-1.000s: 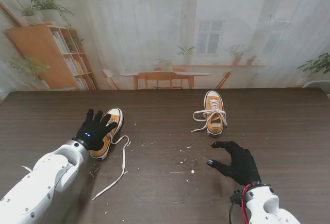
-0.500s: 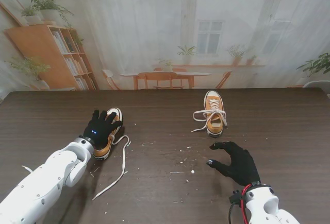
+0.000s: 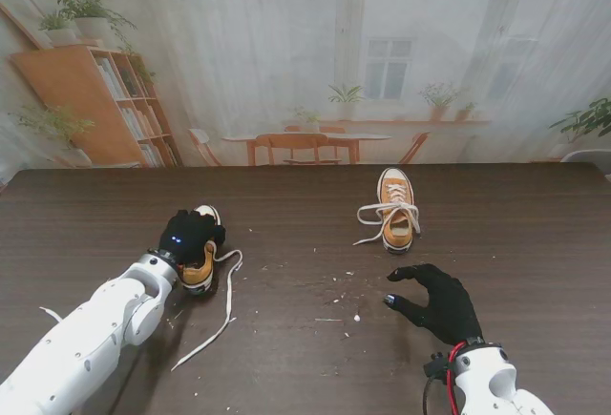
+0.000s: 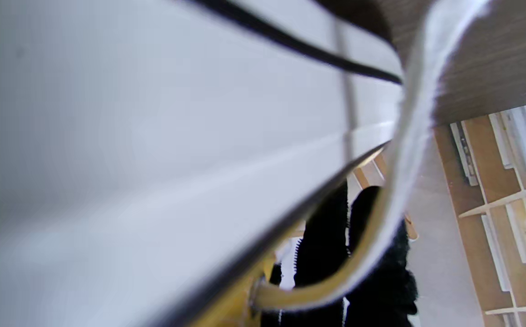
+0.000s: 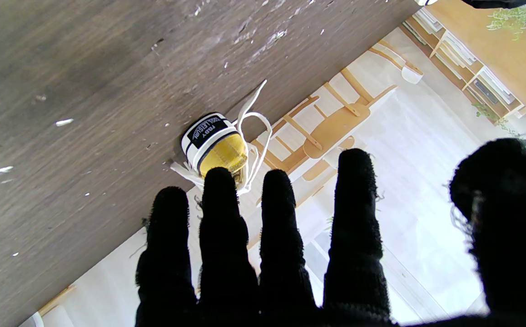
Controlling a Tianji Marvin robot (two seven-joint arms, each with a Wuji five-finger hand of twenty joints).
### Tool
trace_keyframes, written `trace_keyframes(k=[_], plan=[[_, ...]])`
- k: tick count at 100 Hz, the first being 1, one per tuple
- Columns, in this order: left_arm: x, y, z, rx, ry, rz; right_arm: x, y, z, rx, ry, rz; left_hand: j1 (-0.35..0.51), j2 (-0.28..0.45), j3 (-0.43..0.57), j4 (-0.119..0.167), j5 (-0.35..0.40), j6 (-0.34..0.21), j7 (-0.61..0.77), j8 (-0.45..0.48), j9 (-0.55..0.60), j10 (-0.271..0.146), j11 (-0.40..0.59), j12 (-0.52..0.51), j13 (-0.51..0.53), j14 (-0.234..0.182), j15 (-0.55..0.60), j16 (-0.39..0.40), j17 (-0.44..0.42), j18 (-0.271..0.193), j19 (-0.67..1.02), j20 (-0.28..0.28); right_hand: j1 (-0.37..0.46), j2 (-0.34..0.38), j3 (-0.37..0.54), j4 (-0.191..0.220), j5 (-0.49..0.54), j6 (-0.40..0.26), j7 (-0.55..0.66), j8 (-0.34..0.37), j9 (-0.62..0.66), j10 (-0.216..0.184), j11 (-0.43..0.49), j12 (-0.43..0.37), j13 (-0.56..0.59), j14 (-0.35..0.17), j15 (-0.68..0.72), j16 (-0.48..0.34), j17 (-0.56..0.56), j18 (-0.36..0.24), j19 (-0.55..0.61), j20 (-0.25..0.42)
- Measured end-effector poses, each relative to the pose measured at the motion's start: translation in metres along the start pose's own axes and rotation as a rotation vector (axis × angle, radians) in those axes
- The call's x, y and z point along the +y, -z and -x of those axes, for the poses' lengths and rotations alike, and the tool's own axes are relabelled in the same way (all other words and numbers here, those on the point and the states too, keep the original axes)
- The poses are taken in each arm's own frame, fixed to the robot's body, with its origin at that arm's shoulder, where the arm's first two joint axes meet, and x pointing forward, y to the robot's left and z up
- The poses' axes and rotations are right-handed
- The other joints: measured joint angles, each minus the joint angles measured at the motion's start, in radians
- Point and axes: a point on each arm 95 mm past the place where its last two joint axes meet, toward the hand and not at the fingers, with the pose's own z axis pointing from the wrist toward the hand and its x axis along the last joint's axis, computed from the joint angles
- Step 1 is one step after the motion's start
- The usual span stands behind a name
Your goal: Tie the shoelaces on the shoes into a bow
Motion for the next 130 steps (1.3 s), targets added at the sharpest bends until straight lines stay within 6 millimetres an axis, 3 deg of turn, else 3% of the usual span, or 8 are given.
trace_keyframes(k=[12, 21, 29, 62, 99, 130], plan=[[-0.008, 0.004, -0.007, 0.013, 0.016, -0.013, 0.0, 0.001, -0.001, 0.0, -0.004, 0.0, 0.0, -0.038, 0.026, -0.021, 0.001, -0.041, 0.113, 0.139, 0.023, -0.008, 0.092, 0.178, 0.003, 0.008, 0.142, 0.057, 0.038, -0.002, 0.109, 0.074, 0.0, 0.004, 0.0, 0.0, 0.015, 0.0, 0.0, 0.0, 0.019, 0.01, 0.0, 0.0, 0.0, 0.0, 0.0, 0.0, 0.001, 0.001, 0.001, 0.0], [-0.015, 0.007, -0.016, 0.047, -0.001, -0.029, 0.001, 0.002, -0.001, -0.001, -0.007, 0.004, 0.0, -0.068, 0.027, -0.031, 0.011, -0.045, 0.136, 0.178, 0.038, -0.014, 0.142, 0.249, 0.026, 0.008, 0.235, 0.097, 0.063, -0.002, 0.142, 0.1, 0.0, 0.009, 0.0, 0.0, 0.017, 0.0, 0.0, 0.0, 0.02, 0.01, 0.0, 0.0, 0.0, 0.001, 0.0, 0.0, 0.002, 0.002, 0.001, 0.0], [-0.025, 0.008, -0.025, 0.074, -0.004, -0.04, 0.002, 0.003, -0.001, -0.002, -0.01, 0.01, 0.0, -0.077, 0.03, -0.031, 0.011, -0.053, 0.152, 0.198, 0.044, -0.014, 0.144, 0.262, 0.039, 0.008, 0.289, 0.119, 0.073, -0.002, 0.151, 0.104, 0.0, 0.011, 0.0, 0.0, 0.026, 0.0, 0.0, 0.0, 0.028, 0.011, 0.0, 0.0, 0.0, 0.001, 0.0, 0.0, 0.002, 0.005, 0.002, 0.0], [-0.072, 0.014, -0.073, 0.156, 0.049, -0.144, 0.007, 0.007, -0.002, 0.001, -0.023, 0.035, 0.0, -0.08, 0.031, -0.031, 0.011, -0.063, 0.183, 0.225, 0.045, -0.014, 0.144, 0.289, 0.04, 0.007, 0.303, 0.128, 0.078, -0.002, 0.16, 0.104, 0.0, 0.011, 0.0, 0.0, 0.027, 0.0, 0.0, 0.0, 0.039, 0.012, -0.002, 0.0, 0.019, 0.002, 0.001, 0.0, 0.009, 0.011, 0.003, 0.0], [-0.127, 0.04, -0.14, 0.235, 0.083, -0.249, 0.01, 0.012, -0.002, 0.002, -0.039, 0.057, 0.0, -0.086, 0.032, -0.031, 0.012, -0.064, 0.193, 0.238, 0.053, -0.014, 0.144, 0.297, 0.049, 0.007, 0.305, 0.128, 0.086, -0.002, 0.162, 0.104, 0.0, 0.011, 0.0, 0.0, 0.027, 0.0, -0.001, 0.0, 0.04, 0.016, -0.011, 0.0, 0.019, 0.011, 0.001, 0.0, 0.009, 0.011, 0.013, 0.0], [-0.161, 0.059, -0.175, 0.266, 0.141, -0.328, 0.014, 0.016, -0.004, 0.011, -0.055, 0.076, 0.0, -0.087, 0.032, -0.031, 0.012, -0.064, 0.196, 0.25, 0.053, -0.014, 0.144, 0.303, 0.049, 0.007, 0.305, 0.135, 0.086, -0.003, 0.162, 0.105, 0.0, 0.011, 0.0, 0.0, 0.048, 0.0, -0.002, 0.0, 0.04, 0.019, -0.011, 0.0, 0.019, 0.011, 0.001, 0.0, 0.009, 0.011, 0.014, 0.0]])
